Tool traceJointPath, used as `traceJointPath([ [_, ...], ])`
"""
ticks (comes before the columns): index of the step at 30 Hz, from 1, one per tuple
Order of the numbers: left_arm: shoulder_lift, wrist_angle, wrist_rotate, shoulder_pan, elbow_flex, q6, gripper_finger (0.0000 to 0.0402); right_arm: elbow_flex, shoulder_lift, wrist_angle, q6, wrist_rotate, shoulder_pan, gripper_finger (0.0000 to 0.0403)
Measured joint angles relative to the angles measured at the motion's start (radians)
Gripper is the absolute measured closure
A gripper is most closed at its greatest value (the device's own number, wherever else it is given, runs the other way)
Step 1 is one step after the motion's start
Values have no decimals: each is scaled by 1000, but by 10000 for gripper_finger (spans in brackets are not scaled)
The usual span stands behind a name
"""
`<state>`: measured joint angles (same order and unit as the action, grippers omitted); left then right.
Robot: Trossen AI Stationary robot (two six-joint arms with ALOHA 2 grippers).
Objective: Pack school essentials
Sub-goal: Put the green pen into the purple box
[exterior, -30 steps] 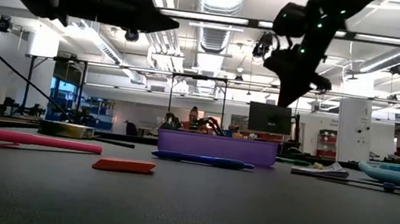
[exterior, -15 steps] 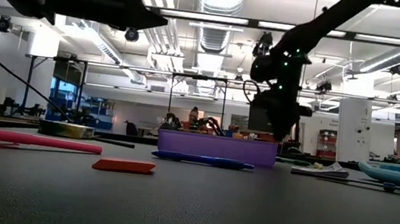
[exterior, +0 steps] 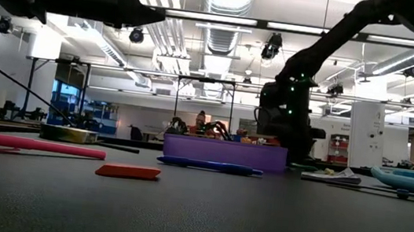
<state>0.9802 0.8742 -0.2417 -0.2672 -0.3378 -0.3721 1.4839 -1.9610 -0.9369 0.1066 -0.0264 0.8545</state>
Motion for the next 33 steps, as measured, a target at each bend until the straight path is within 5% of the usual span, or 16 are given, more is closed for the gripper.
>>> traceJointPath([
  [8, 0, -1, 0, 0, 0, 0, 312, 1, -19, 2, 4, 12, -6, 223],
  [21, 1, 0, 0, 0, 0, -1, 312, -10, -21, 28, 56, 35, -14, 378],
  [33, 3, 0, 0, 0, 0, -1, 312, -17, 194, 37, 28, 23, -96, 380],
])
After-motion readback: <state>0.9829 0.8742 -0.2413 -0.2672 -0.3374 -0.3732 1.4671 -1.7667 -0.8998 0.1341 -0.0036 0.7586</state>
